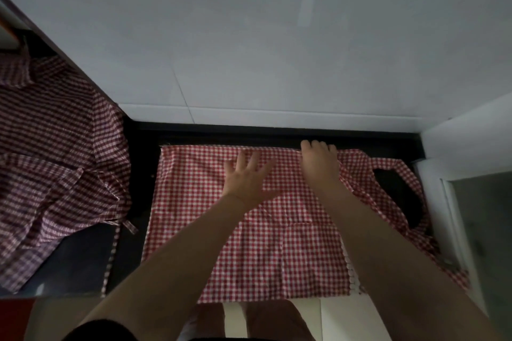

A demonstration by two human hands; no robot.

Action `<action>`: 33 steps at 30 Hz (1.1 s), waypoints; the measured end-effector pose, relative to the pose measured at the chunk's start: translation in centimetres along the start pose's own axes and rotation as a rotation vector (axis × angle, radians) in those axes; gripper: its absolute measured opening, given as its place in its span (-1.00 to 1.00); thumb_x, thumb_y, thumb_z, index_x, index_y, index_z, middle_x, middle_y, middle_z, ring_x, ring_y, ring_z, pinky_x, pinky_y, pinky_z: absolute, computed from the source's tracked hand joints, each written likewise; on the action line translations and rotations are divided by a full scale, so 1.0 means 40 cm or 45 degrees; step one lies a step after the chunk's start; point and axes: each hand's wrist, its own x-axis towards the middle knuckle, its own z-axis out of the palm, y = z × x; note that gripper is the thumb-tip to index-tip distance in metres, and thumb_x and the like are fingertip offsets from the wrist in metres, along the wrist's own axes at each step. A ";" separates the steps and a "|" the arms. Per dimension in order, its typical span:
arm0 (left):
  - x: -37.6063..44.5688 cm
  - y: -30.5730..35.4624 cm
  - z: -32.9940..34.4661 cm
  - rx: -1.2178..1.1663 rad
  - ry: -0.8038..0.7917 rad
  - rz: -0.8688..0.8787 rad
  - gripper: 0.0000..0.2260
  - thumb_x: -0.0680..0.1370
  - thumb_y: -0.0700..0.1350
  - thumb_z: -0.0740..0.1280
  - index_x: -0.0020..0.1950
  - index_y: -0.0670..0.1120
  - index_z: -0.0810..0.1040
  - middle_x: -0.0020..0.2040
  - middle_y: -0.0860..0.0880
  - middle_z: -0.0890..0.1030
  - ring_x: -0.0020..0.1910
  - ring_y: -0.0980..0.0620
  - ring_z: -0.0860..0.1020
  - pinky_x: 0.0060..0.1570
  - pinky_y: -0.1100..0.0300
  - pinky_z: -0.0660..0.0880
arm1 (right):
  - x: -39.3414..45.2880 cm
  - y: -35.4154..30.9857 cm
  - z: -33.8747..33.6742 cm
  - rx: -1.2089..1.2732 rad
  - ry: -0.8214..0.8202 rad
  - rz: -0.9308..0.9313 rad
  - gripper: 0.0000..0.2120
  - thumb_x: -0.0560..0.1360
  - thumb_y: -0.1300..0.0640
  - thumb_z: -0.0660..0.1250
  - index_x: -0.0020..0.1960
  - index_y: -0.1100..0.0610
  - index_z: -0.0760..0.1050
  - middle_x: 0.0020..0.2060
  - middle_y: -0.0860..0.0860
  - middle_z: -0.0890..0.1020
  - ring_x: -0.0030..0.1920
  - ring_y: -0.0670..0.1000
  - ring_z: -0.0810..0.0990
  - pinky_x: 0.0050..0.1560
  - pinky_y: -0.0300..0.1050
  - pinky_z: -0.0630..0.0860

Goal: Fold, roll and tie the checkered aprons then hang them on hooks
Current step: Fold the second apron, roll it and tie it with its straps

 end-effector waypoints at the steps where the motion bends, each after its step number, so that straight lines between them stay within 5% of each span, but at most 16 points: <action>1: 0.009 0.017 0.007 0.049 -0.056 -0.025 -0.18 0.46 0.48 0.15 0.59 0.18 -0.07 0.62 -0.09 -0.06 0.57 -0.31 -0.06 0.42 -0.40 0.04 | -0.005 0.023 -0.001 -0.026 -0.002 0.022 -0.82 0.59 0.12 0.22 0.17 0.11 0.45 0.08 0.10 0.57 0.14 0.15 0.50 0.26 0.11 0.31; 7: 0.013 0.022 0.020 0.120 -0.058 -0.291 0.02 0.31 0.64 -0.07 0.60 0.06 -0.04 0.61 -0.17 -0.18 0.53 -0.41 -0.19 0.40 -0.48 -0.04 | -0.038 0.166 -0.018 0.117 -0.025 0.338 -0.70 0.57 0.15 0.20 0.28 0.15 0.44 0.20 0.16 0.58 0.23 0.19 0.53 0.27 0.07 0.39; 11: 0.001 0.031 0.013 0.097 -0.042 -0.405 0.04 0.31 0.63 -0.14 0.60 -0.03 0.03 0.61 -0.20 -0.14 0.55 -0.37 -0.14 0.43 -0.43 -0.04 | -0.032 0.244 -0.040 0.434 -0.287 0.403 -0.59 0.58 0.01 0.29 0.39 0.12 0.49 0.34 0.16 0.53 0.33 0.18 0.51 0.37 0.02 0.39; 15: 0.015 0.063 0.011 0.010 0.019 -0.496 0.05 0.34 0.62 -0.06 0.58 -0.12 0.07 0.60 -0.25 -0.11 0.57 -0.30 -0.11 0.47 -0.35 0.02 | -0.007 0.294 -0.083 0.873 -0.622 0.372 -0.46 0.40 -0.04 0.55 0.30 0.17 0.57 0.22 0.11 0.63 0.17 0.10 0.61 0.28 -0.04 0.49; 19: 0.041 0.081 0.028 0.032 -0.004 -0.509 0.16 0.25 0.64 0.11 0.60 0.01 -0.25 0.58 -0.32 -0.15 0.56 -0.37 -0.11 0.45 -0.36 0.07 | 0.026 0.340 -0.113 1.096 -0.840 0.465 -0.51 0.37 0.01 0.59 0.20 0.21 0.61 0.10 0.08 0.67 0.03 0.06 0.65 0.11 -0.06 0.57; 23: 0.064 0.074 0.021 0.019 -0.079 -0.457 0.15 0.22 0.59 0.26 0.54 0.22 -0.38 0.56 -0.36 -0.24 0.53 -0.44 -0.17 0.42 -0.43 0.02 | 0.062 0.364 -0.120 1.238 -0.689 0.502 -0.73 0.46 0.10 0.50 0.10 0.21 0.61 0.04 0.12 0.69 0.00 0.10 0.66 0.07 -0.08 0.57; 27: 0.070 0.071 0.017 0.023 -0.112 -0.467 0.18 0.22 0.58 0.29 0.56 0.18 -0.35 0.55 -0.34 -0.27 0.52 -0.43 -0.21 0.43 -0.42 -0.01 | 0.085 0.315 -0.102 0.690 -0.395 0.439 -0.64 0.50 -0.08 0.44 -0.05 0.25 0.61 -0.05 0.17 0.69 -0.14 0.12 0.63 -0.28 -0.14 0.44; 33: 0.050 0.052 0.020 0.009 -0.117 -0.465 0.24 0.18 0.57 0.32 0.57 0.12 -0.35 0.57 -0.27 -0.27 0.54 -0.36 -0.24 0.44 -0.39 -0.05 | 0.057 0.261 -0.077 0.440 -0.254 0.540 -0.52 0.51 -0.16 0.41 0.18 0.22 0.55 0.13 0.16 0.63 0.13 0.20 0.61 0.02 0.01 0.52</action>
